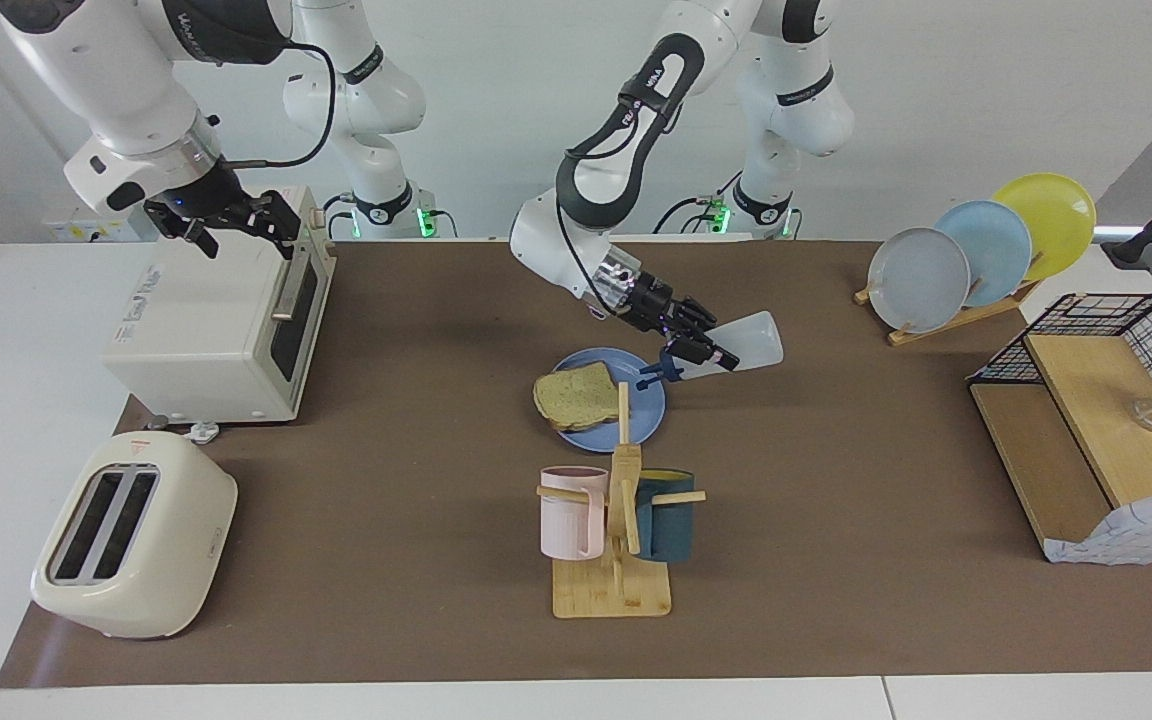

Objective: Put bread on plate and add seasoning

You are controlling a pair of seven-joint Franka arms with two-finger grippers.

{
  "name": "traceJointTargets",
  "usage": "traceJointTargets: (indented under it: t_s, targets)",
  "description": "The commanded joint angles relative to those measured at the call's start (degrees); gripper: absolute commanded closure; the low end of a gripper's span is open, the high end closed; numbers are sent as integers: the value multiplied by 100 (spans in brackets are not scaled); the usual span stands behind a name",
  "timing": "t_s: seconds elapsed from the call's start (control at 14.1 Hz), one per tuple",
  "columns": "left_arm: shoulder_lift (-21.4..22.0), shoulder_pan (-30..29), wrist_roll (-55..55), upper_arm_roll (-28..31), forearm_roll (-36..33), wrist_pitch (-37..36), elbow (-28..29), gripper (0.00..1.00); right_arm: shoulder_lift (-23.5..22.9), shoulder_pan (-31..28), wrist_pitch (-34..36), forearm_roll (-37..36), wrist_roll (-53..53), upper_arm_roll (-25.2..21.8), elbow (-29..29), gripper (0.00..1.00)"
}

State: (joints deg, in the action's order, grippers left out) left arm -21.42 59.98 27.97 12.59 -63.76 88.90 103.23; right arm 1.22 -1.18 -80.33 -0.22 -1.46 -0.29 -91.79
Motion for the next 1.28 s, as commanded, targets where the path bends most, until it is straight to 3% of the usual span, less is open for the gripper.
traceJointTargets:
  t_s: [0.0, 0.28, 0.71, 0.99, 1.21]
  targets:
    - [-29, -180, -20, -2, -294, 13, -75, 100, 124, -84, 8, -31, 173, 47, -138, 0]
    - [-37, 13, -11, -19, -216, -39, -75, 100, 124, -84, 17, -31, 173, 47, -138, 0]
    - [33, 1076, -20, -11, 399, -267, -57, 100, 124, -84, 17, -31, 173, 47, -138, 0]
    - [24, 972, -20, 7, 409, -216, -66, 100, 124, -84, 17, -31, 173, 47, -138, 0]
    - [-20, 402, -20, 16, 321, 74, -40, 100, 124, -84, 17, -31, 173, 47, -138, 0]
